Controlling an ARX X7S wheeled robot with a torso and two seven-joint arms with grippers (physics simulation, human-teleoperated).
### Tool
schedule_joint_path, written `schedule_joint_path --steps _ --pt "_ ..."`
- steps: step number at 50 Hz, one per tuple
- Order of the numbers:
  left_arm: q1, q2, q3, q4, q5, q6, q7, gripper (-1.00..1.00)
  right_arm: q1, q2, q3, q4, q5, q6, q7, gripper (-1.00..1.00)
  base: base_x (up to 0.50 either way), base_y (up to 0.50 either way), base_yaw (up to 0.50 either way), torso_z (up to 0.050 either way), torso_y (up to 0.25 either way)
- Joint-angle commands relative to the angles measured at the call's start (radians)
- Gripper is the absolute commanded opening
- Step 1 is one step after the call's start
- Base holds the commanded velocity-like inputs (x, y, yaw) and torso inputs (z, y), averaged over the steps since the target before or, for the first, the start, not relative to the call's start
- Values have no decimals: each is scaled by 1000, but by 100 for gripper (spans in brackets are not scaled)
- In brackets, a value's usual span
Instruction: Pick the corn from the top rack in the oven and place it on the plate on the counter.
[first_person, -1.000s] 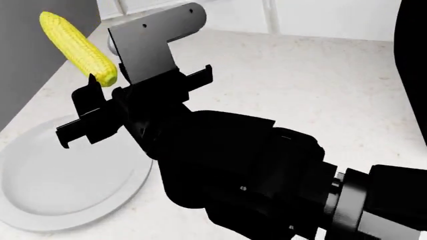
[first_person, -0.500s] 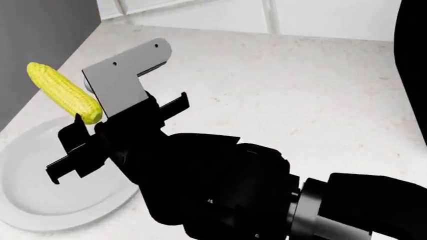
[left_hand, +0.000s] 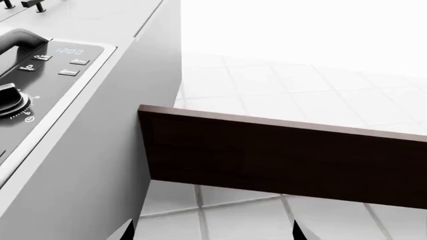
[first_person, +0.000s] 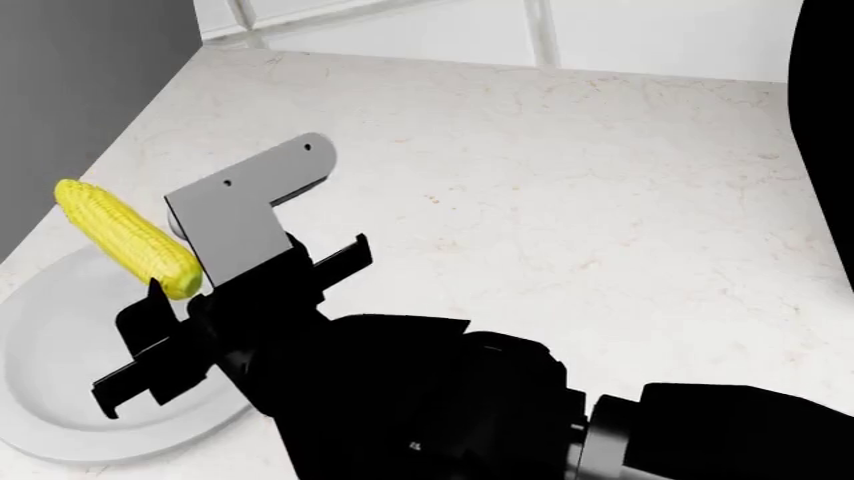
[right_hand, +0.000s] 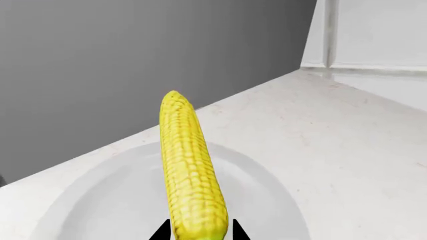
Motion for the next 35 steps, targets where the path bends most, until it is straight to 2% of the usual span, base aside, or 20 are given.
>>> schedule_joint_path --steps 1,35 --pt "10 2 -2 0 5 1 0 100 -22 12 5 -28 -20 -3 15 -100 0 0 0 0 0" --pt "25 1 -3 0 20 8 0 100 -66 13 -14 -54 -41 4 29 -100 0 0 0 0 0"
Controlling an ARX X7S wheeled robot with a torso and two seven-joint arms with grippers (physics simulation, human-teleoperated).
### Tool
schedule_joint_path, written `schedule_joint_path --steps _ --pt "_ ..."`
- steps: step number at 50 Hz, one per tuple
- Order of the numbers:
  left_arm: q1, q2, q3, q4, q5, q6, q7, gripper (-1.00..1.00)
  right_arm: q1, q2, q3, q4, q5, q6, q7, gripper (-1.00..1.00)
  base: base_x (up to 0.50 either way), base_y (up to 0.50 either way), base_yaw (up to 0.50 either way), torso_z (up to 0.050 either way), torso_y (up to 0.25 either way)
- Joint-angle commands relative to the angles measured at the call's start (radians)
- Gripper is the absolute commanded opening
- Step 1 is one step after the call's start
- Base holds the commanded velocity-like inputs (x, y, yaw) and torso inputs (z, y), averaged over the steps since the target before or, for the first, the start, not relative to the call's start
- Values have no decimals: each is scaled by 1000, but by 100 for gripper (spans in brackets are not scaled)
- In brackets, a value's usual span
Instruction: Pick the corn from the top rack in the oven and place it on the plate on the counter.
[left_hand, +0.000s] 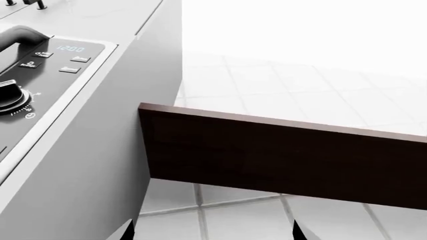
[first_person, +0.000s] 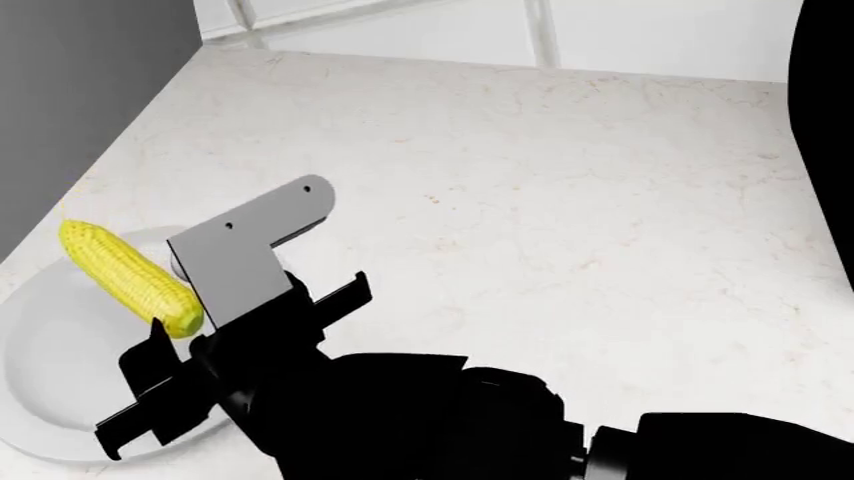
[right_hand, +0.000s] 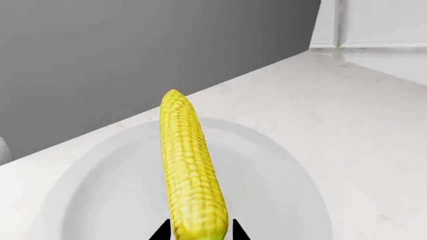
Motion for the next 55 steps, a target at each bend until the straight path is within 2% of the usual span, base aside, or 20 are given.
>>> schedule_joint_path --steps 1,50,51,55 --pt "4 -4 2 0 6 4 0 100 -17 1 -4 -13 -28 6 5 -100 0 0 0 0 0" --pt "15 -8 -4 0 11 9 0 100 -32 -4 2 3 -17 30 8 -100 0 0 0 0 0" --pt "16 -8 -6 0 11 8 0 100 -30 -5 -1 2 -24 32 10 100 0 0 0 0 0" --pt "19 -6 -9 0 12 8 0 100 -29 -3 -2 -3 -30 32 11 100 0 0 0 0 0"
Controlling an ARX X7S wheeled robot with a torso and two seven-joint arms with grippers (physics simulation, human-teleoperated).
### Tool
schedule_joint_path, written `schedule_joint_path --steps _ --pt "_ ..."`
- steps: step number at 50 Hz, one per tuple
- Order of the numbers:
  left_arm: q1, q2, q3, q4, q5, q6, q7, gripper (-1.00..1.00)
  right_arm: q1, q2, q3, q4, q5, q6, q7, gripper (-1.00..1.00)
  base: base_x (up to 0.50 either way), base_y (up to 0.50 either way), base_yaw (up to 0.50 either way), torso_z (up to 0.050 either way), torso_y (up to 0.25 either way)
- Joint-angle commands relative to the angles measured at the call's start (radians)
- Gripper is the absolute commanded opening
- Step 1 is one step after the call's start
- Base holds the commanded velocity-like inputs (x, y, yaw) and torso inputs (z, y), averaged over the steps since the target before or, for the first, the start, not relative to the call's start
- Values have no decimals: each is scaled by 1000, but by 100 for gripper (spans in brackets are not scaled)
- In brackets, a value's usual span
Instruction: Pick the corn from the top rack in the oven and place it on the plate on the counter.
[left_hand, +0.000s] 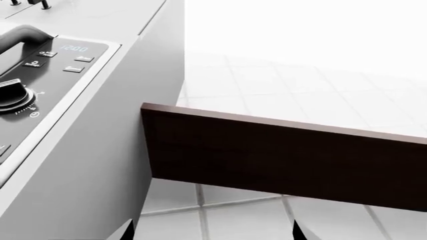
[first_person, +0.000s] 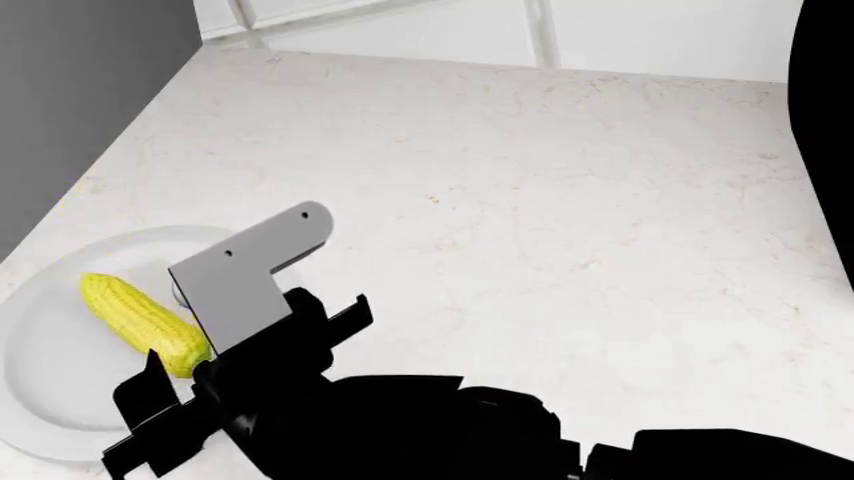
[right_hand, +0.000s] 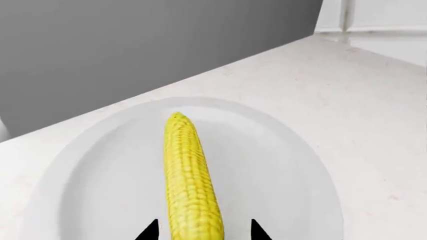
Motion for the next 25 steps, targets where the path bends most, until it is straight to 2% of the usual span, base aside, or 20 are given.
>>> schedule_joint_path --steps 1,18,25 --pt "7 0 -5 0 3 0 0 100 5 -3 3 4 -14 13 2 100 0 0 0 0 0" --pt "-4 -5 3 0 -1 2 0 100 29 3 21 -21 -10 19 7 100 0 0 0 0 0" --pt "-34 5 0 0 -31 -9 0 100 114 24 89 -88 12 8 32 100 0 0 0 0 0"
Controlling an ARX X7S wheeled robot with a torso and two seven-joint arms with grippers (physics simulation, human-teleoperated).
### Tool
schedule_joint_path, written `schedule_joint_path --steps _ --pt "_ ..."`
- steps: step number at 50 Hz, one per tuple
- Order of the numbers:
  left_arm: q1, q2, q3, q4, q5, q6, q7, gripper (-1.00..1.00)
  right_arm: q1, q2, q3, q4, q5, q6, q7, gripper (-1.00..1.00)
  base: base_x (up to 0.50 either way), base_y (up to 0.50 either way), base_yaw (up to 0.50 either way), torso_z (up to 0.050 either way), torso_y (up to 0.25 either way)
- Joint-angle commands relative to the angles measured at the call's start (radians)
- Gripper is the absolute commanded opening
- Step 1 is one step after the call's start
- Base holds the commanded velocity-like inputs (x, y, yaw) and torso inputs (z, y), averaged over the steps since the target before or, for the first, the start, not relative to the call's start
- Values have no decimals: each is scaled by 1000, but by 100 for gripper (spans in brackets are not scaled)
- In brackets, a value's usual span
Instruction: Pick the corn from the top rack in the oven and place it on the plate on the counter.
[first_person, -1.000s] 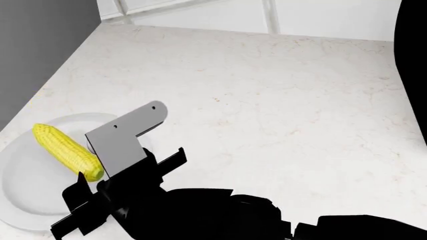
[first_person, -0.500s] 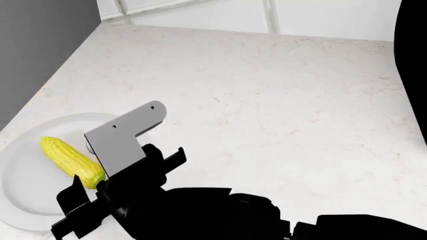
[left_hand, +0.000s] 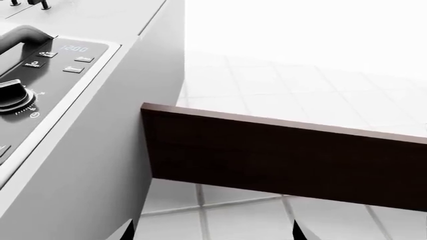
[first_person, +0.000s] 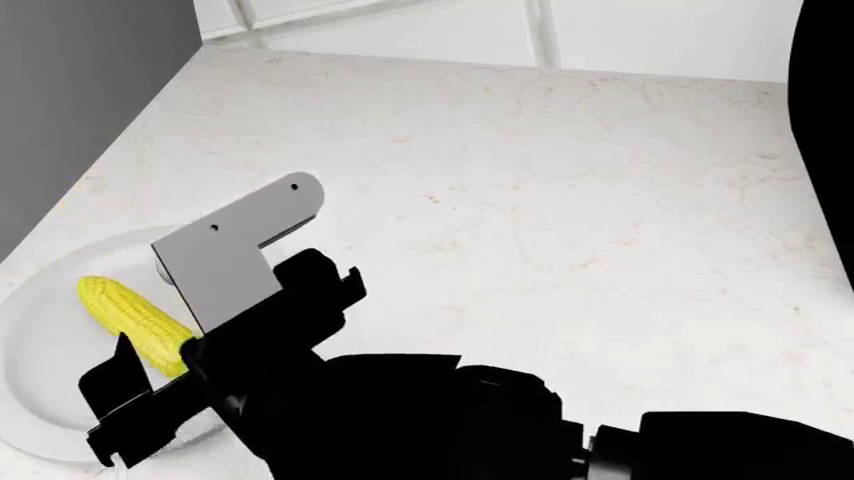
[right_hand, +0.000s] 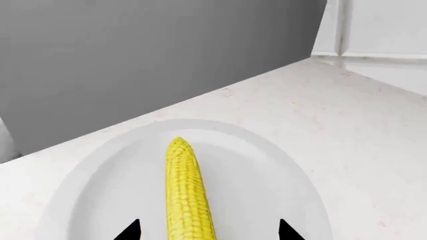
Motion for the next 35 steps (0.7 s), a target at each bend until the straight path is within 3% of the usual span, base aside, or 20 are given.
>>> schedule_joint_path --steps 1,23,35 --pt "-29 8 0 0 -27 -10 0 100 97 29 85 -79 36 -10 28 100 0 0 0 0 0" --pt "-16 21 -5 0 -25 -20 0 100 463 148 358 -313 129 -24 191 100 0 0 0 0 0" --pt "-51 26 -9 0 -58 -27 0 100 604 308 430 -471 163 33 336 100 0 0 0 0 0"
